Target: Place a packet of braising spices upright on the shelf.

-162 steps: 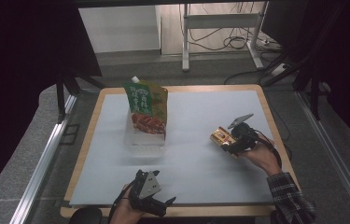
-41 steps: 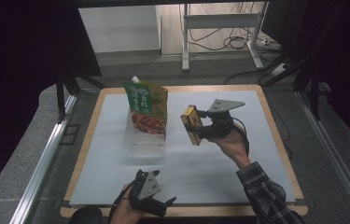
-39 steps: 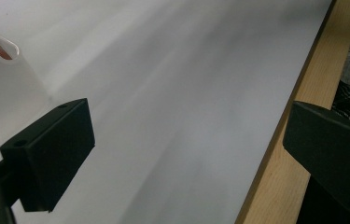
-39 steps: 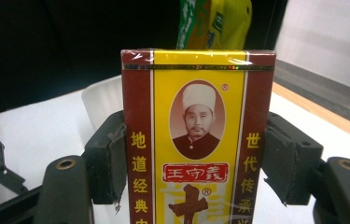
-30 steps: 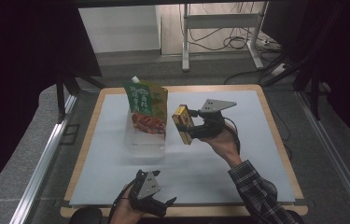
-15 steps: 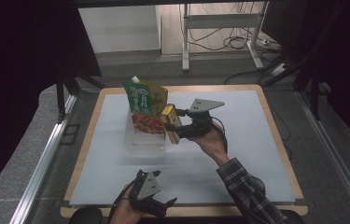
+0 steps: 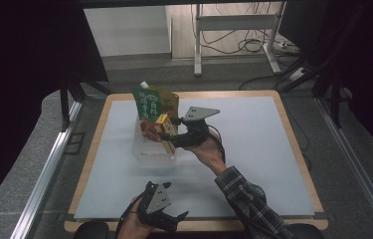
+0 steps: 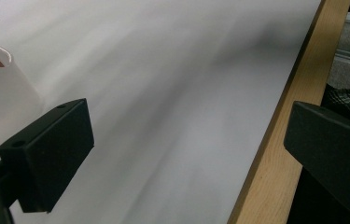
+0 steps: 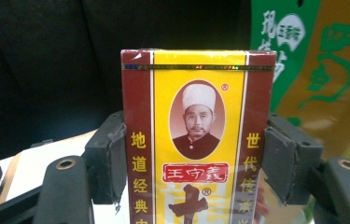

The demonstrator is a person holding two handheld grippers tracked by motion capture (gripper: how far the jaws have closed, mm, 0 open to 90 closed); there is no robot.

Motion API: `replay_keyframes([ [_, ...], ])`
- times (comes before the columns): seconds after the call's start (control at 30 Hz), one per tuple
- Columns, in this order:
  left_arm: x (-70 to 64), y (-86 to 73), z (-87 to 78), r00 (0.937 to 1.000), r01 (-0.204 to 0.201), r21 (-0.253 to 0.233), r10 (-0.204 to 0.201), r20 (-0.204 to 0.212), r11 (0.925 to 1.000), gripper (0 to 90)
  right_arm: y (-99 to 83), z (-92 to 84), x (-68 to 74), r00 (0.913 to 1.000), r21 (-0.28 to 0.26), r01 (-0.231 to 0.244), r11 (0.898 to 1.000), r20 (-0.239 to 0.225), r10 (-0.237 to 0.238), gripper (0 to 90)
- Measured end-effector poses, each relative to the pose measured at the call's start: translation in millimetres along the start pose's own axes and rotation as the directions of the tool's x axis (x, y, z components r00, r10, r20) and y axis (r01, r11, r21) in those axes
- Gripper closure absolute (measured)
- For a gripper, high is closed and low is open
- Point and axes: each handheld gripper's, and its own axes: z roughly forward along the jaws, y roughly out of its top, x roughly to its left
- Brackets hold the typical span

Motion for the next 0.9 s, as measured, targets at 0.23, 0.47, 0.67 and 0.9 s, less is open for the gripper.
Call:
replay_keyframes([
  [0.23, -0.4, 0.2, 0.0, 1.0000, -0.006, 0.001, 0.006, 0.002, 1.0000, 1.3, -3.4, 18.6, -0.9, 0.9999, -0.010, -0.009, 1.000, -0.005, 0.009, 31.9],
  [0.47, 0.0, 0.1, -0.5, 1.0000, -0.005, -0.001, 0.005, 0.001, 1.0000, 1.3, -9.8, 31.5, -1.3, 0.9994, -0.007, -0.026, 1.000, -0.024, 0.026, 31.9],
  [0.67, -0.2, 0.1, -0.2, 1.0000, -0.008, 0.002, 0.008, 0.001, 1.0000, 1.4, -16.5, 39.2, 1.6, 0.9989, -0.001, -0.030, 1.000, -0.036, 0.030, 31.9],
  [0.9, -0.2, 0.1, -0.1, 1.0000, -0.009, 0.003, 0.009, 0.002, 1.0000, 1.3, -20.3, 40.0, 3.0, 0.9988, -0.024, -0.028, 0.999, -0.041, 0.027, 32.0],
])
